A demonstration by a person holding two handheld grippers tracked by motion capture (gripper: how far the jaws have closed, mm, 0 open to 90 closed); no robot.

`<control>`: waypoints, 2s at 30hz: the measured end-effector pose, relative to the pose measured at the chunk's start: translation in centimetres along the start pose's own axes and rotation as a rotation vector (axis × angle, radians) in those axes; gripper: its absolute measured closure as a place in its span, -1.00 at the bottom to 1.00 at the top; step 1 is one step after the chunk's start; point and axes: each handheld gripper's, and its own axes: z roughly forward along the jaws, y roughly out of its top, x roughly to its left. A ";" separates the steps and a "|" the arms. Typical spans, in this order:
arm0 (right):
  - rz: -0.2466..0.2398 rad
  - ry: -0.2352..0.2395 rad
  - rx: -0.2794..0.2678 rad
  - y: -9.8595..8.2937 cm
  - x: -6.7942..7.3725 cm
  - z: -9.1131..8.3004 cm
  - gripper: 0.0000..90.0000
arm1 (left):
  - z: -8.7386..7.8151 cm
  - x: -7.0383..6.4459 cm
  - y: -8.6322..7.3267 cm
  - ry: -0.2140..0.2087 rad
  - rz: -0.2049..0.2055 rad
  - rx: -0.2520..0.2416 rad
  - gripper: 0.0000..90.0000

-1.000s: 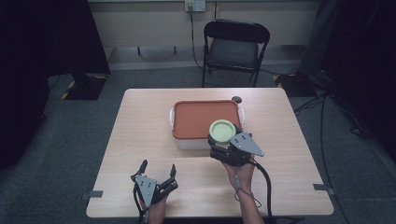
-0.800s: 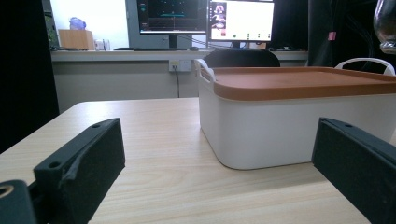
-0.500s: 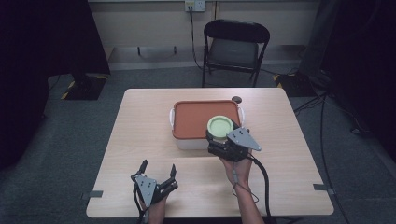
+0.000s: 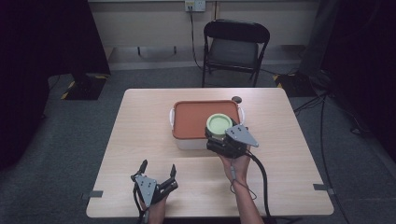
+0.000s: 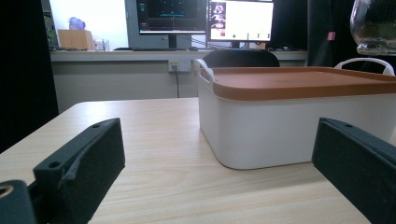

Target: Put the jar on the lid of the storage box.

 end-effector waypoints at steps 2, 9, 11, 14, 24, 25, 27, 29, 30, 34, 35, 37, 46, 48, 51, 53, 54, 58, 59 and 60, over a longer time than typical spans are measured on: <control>0.000 0.000 -0.003 0.1 0.1 0.3 -0.75 | 0.0 0.0 0.0 0.000 0.000 0.000 -0.95; 0.005 -0.002 0.007 0.5 0.0 1.4 -0.75 | 0.0 0.0 0.0 0.001 0.000 -0.001 -0.96; 0.013 -0.003 0.005 0.6 -0.1 1.7 -0.75 | 0.0 0.0 0.0 0.002 0.000 0.000 -0.96; 0.015 -0.007 0.002 0.9 -0.1 2.1 -0.75 | 0.0 0.0 0.0 0.002 0.000 0.000 -0.96; 0.030 -0.027 0.011 1.1 -1.0 2.8 -0.75 | 0.0 0.0 0.0 0.001 0.000 -0.001 -0.96; 0.033 -0.032 0.014 1.0 -1.1 2.9 -0.75 | 0.0 0.0 0.0 0.001 0.000 -0.001 -0.96; 0.042 -0.034 0.019 0.9 -1.3 3.2 -0.75 | 0.0 0.0 0.0 0.001 0.000 -0.001 -0.96; 0.041 -0.036 0.023 0.9 -1.3 3.3 -0.75 | 0.0 0.0 0.0 0.001 0.000 -0.001 -0.96; 0.038 -0.039 0.029 0.8 -1.3 3.6 -0.75 | 0.0 0.0 0.0 0.001 0.000 -0.001 -0.96; 0.038 -0.044 0.032 0.6 -1.4 4.1 -0.75 | 0.0 0.0 0.0 0.001 0.000 -0.001 -0.96; 0.038 -0.047 0.033 0.6 -1.4 4.2 -0.75 | 0.0 0.0 0.0 0.001 0.000 -0.001 -0.96; 0.039 -0.049 0.035 0.6 -1.5 4.3 -0.75 | 0.0 0.0 0.0 0.000 0.000 0.000 -0.96; 0.021 -0.056 0.051 0.3 -1.7 5.2 -0.75 | 0.0 0.0 0.0 0.000 0.000 0.000 -0.96; 0.022 -0.057 0.054 0.2 -1.7 5.4 -0.75 | 0.0 0.0 0.0 0.000 0.000 -0.001 -0.96; 0.028 -0.054 0.061 0.0 -1.7 5.6 -0.75 | 0.0 0.0 0.0 0.000 -0.001 0.000 -0.96; 0.023 -0.052 0.064 -0.1 -1.7 5.8 -0.75 | 0.0 0.0 0.0 0.000 -0.001 0.000 -0.96; 0.021 -0.056 0.067 -0.2 -1.6 5.8 -0.75 | 0.0 0.0 0.0 0.000 -0.001 0.000 -0.96; 0.007 -0.057 0.073 -0.4 -1.6 6.1 -0.75 | 0.0 0.0 0.0 0.000 -0.001 0.000 -0.96; 0.012 -0.056 0.074 -0.5 -1.6 6.2 -0.75 | 0.0 0.0 0.0 0.000 -0.001 0.000 -0.96; 0.017 -0.054 0.075 -0.6 -1.7 6.2 -0.75 | 0.0 0.0 0.0 0.001 -0.001 0.000 -0.96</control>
